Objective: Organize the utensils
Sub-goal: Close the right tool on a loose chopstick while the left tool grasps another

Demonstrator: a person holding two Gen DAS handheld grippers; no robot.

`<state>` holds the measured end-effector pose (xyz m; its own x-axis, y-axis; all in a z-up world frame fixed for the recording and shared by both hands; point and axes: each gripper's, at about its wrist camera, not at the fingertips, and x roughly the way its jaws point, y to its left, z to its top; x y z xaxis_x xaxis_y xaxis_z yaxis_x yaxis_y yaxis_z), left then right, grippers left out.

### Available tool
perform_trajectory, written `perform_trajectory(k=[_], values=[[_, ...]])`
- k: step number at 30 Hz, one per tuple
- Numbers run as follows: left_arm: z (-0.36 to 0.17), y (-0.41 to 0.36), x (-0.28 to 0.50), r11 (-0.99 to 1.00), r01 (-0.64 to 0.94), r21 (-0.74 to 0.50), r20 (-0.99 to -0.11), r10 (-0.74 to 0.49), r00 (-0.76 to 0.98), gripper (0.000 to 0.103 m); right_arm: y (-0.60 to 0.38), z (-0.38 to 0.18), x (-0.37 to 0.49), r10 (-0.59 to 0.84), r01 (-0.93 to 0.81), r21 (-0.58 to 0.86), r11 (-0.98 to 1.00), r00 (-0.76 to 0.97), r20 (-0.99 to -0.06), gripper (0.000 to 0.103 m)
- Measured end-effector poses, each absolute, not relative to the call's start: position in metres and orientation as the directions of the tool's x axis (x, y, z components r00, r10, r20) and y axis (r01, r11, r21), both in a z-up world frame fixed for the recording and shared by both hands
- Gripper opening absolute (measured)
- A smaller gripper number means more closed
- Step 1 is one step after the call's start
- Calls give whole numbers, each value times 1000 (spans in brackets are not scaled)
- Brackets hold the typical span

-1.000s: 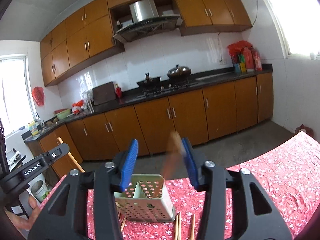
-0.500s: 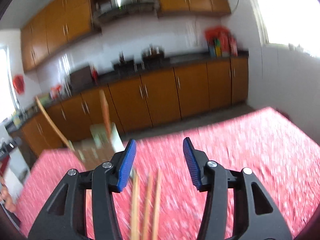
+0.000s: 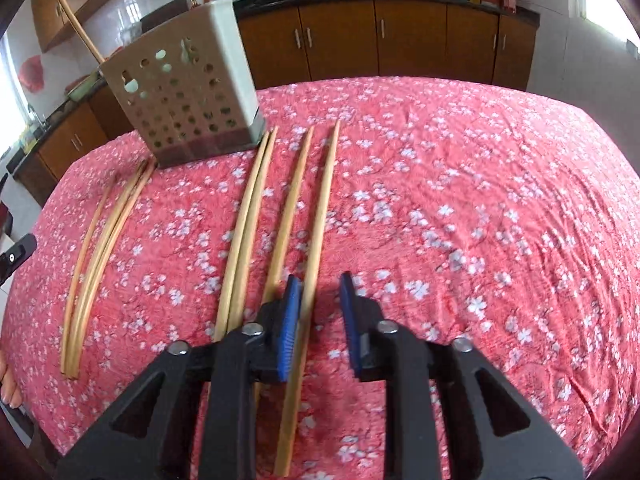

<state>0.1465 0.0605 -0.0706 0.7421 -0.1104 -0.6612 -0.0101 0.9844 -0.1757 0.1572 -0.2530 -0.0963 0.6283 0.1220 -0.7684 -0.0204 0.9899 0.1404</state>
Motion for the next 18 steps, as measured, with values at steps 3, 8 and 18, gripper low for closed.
perform_trajectory(k=[3, 8, 18], values=[[-79, 53, 149, 981, 6, -196, -684, -141, 715, 32, -266, -97, 160, 91, 28, 141, 990, 634, -768, 7], [-91, 39, 151, 978, 37, -206, -716, -176, 675, 23, -282, -98, 159, 84, 68, 165, 984, 638, -766, 7], [-110, 18, 156, 993, 45, -113, -765, -116, 634, 10, -281, -97, 153, 76, 56, 147, 988, 646, -760, 8]])
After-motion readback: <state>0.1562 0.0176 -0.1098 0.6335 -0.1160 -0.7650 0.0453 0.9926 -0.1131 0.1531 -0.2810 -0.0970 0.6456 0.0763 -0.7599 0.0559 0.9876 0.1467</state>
